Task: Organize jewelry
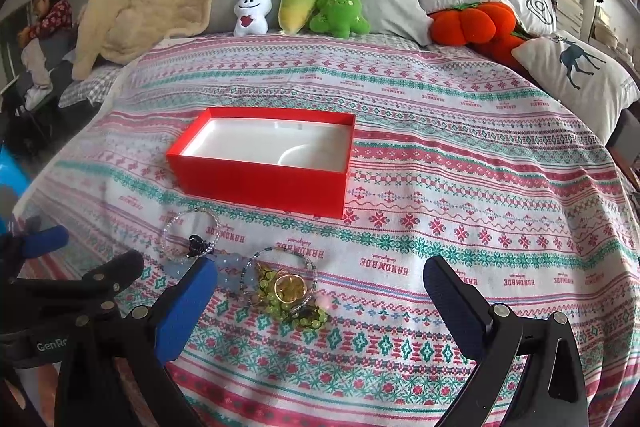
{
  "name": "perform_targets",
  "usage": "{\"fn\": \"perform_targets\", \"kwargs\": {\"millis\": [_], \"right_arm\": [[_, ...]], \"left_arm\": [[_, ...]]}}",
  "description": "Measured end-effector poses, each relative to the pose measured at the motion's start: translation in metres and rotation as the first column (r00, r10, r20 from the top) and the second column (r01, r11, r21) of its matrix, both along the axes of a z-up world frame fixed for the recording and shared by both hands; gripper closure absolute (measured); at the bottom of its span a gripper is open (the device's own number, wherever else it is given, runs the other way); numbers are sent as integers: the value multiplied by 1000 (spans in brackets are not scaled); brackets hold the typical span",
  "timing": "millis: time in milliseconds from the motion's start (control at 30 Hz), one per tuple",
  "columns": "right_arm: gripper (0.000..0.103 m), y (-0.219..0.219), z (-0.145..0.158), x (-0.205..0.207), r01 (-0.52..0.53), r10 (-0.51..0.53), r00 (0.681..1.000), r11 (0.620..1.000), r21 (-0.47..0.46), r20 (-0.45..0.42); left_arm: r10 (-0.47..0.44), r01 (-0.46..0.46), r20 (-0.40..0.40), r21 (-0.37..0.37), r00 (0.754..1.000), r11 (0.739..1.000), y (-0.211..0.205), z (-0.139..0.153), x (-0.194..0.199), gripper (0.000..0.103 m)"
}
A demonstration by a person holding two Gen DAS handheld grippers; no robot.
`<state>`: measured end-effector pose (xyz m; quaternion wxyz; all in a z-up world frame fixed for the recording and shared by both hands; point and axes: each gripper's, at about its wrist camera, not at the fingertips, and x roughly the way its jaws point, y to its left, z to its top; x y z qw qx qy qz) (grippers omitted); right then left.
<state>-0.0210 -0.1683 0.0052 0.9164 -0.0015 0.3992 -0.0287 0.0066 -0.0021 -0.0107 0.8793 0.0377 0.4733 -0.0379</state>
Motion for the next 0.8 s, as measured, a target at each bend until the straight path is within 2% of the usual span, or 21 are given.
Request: {"fn": "perform_targets", "kwargs": {"millis": [533,700,800], "right_arm": [[0,-1,-1,1,4,-4,1000,1000,-20,-7],[0,-3,-3,4,-3,3,1000,1000,-7,-19],[0,-4,-3,7,-20,20,999,1000,8,-32]], "left_arm": [[-12,12,-16,-11,1000,1000,-2,-5,4,2],[-17,16,-35,-28,999,999,-2,-7,8,2],[-21,17,-63,-62,998,998,1,-8,12,2]]}}
